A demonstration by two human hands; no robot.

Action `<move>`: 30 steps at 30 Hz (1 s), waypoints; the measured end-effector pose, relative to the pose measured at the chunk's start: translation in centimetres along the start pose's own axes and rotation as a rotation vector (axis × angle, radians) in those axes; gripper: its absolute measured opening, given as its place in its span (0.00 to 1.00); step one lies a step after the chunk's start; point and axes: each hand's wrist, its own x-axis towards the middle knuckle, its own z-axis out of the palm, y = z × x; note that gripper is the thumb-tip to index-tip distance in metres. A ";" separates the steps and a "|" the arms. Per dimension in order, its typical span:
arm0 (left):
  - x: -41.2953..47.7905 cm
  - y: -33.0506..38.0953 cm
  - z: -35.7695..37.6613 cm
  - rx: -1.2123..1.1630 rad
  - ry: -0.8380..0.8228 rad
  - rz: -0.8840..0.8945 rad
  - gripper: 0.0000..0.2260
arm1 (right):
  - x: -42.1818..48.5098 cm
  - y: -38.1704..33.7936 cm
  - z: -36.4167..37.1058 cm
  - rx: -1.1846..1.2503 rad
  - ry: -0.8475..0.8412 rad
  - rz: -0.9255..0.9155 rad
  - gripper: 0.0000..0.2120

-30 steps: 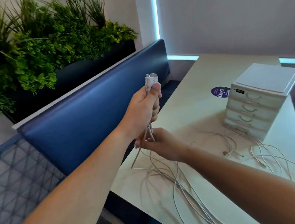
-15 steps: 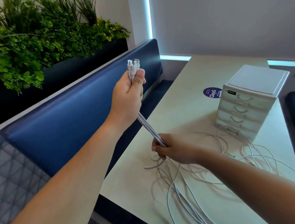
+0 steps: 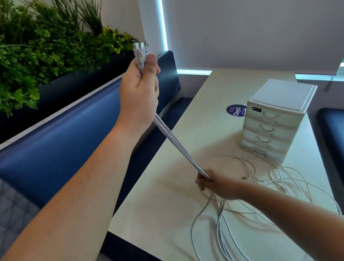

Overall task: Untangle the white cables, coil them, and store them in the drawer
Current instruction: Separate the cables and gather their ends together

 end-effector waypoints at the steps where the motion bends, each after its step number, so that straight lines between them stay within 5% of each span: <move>1: -0.1 -0.1 0.1 0.001 0.001 0.001 0.13 | -0.2 0.0 -0.2 -0.113 0.001 0.019 0.16; 5: 0.0 0.2 0.0 -0.022 0.031 0.002 0.13 | -1.0 -0.8 -1.0 -0.447 0.057 0.062 0.21; 10: 0.8 1.8 -0.4 -0.058 0.053 0.059 0.14 | -1.0 -1.0 -1.9 -0.069 0.095 0.111 0.23; 24: 1.0 2.2 -0.4 -0.008 0.001 0.090 0.14 | -3.2 1.6 -1.3 -0.066 0.200 0.194 0.18; 30: 0.6 0.1 -0.8 0.418 -0.106 0.127 0.15 | -3.9 0.0 -2.2 0.163 0.148 0.140 0.21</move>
